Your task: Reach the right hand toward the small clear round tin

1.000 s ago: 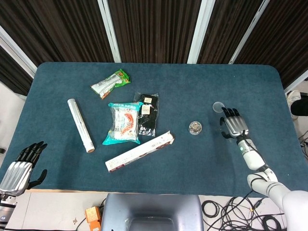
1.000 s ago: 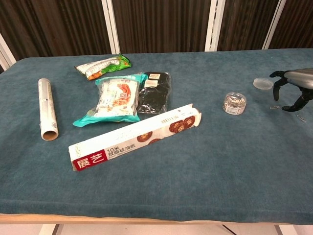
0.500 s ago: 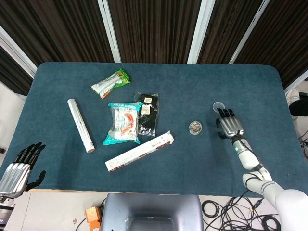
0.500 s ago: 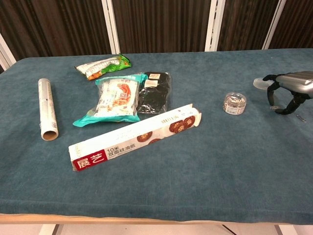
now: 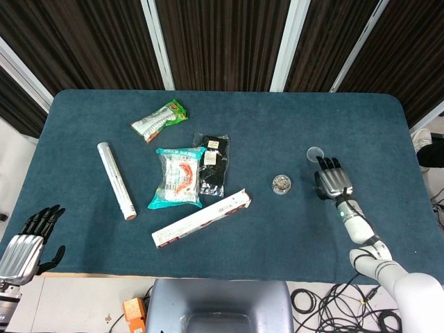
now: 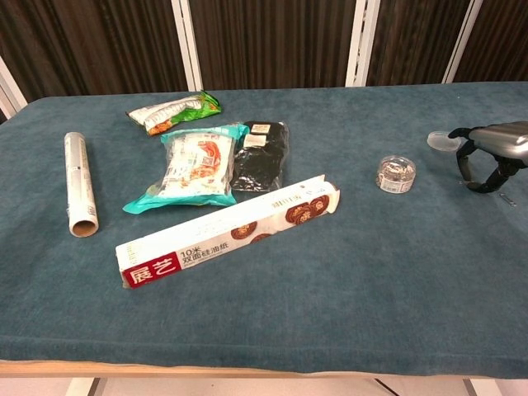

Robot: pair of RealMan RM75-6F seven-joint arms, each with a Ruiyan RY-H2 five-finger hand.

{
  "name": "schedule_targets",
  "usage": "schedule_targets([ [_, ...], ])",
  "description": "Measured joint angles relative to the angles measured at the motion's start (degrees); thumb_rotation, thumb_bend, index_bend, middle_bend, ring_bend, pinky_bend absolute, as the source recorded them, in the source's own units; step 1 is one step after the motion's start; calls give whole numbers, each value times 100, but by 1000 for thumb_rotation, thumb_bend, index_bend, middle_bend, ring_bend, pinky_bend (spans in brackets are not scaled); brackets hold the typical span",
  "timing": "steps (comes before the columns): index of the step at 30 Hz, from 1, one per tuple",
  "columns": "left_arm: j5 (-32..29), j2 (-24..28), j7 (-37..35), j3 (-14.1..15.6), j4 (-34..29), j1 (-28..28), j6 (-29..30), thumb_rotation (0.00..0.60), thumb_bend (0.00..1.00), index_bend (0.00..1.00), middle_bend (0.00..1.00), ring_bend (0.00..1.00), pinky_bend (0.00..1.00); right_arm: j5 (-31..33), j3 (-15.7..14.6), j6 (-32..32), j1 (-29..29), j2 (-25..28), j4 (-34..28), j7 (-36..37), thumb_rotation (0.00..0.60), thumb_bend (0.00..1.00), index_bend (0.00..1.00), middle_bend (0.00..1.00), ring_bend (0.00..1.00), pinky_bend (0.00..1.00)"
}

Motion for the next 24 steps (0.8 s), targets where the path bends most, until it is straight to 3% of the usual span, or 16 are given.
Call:
schedule_targets([
  [11, 21, 10, -31, 5, 0, 18, 33, 600, 433, 0, 34, 10, 115, -92, 28, 367, -49, 204, -355, 132, 600, 351, 617, 0, 0, 0],
  [19, 27, 2, -28, 2, -3, 11, 27, 600, 434, 0, 35, 10, 115, -105, 234, 772, -4, 569, -1253, 178, 600, 351, 604, 0, 0, 0],
  [24, 21, -2, -27, -5, -2, 20, 47, 600, 434, 0, 35, 10, 115, -2, 391, 808, 168, 665, -1775, -200, 600, 351, 598, 0, 0, 0],
])
